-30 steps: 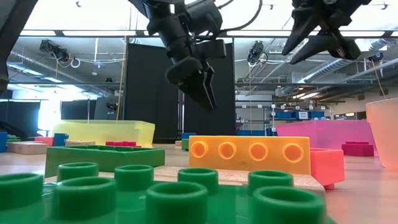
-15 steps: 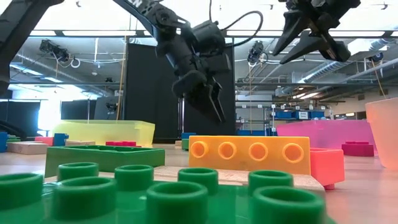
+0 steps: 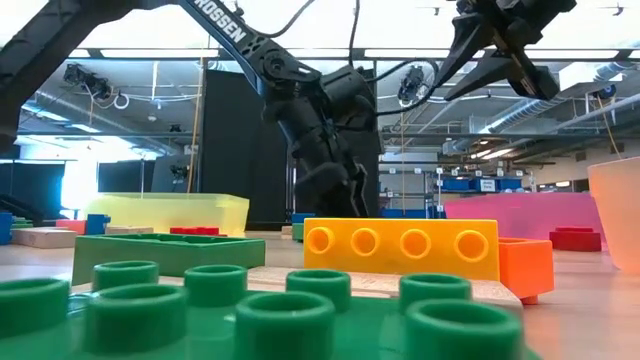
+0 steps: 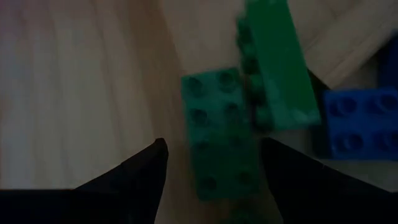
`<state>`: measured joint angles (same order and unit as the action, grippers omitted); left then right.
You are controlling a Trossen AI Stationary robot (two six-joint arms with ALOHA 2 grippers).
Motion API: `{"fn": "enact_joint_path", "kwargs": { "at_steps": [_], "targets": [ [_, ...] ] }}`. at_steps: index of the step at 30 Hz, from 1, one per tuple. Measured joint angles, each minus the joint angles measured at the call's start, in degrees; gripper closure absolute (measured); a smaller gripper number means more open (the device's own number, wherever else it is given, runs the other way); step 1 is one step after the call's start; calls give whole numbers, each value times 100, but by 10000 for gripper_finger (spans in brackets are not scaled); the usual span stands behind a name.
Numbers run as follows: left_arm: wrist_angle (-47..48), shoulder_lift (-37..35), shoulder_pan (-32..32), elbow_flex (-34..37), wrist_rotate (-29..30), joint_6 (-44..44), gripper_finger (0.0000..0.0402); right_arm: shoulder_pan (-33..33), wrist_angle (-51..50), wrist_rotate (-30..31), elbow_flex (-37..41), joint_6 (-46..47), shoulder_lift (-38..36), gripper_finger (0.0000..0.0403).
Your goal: Sort blocks by size
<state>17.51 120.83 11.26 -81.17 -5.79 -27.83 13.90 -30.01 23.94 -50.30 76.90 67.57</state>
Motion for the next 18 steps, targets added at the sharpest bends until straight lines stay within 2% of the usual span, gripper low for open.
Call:
{"fn": "enact_joint_path", "kwargs": {
  "at_steps": [5, 10, 11, 13, 18],
  "targets": [
    [-6, 136, -22, -26, -277, 93, 162, 1, 4, -4, -2, -39, 0, 297],
    [-5, 110, -44, -39, -298, 686, 251, 106, -71, -256, -2, -192, -11, 291],
    [113, 99, -48, -103, -272, 804, 259, 155, -119, -252, -2, -224, -18, 290],
    [353, 99, -50, -280, -269, 1047, 256, 282, -285, -166, -2, -218, -66, 288],
    [728, -159, -69, -785, -241, 1449, 256, 729, -942, 124, -2, 497, -356, 295]
  ]
}}
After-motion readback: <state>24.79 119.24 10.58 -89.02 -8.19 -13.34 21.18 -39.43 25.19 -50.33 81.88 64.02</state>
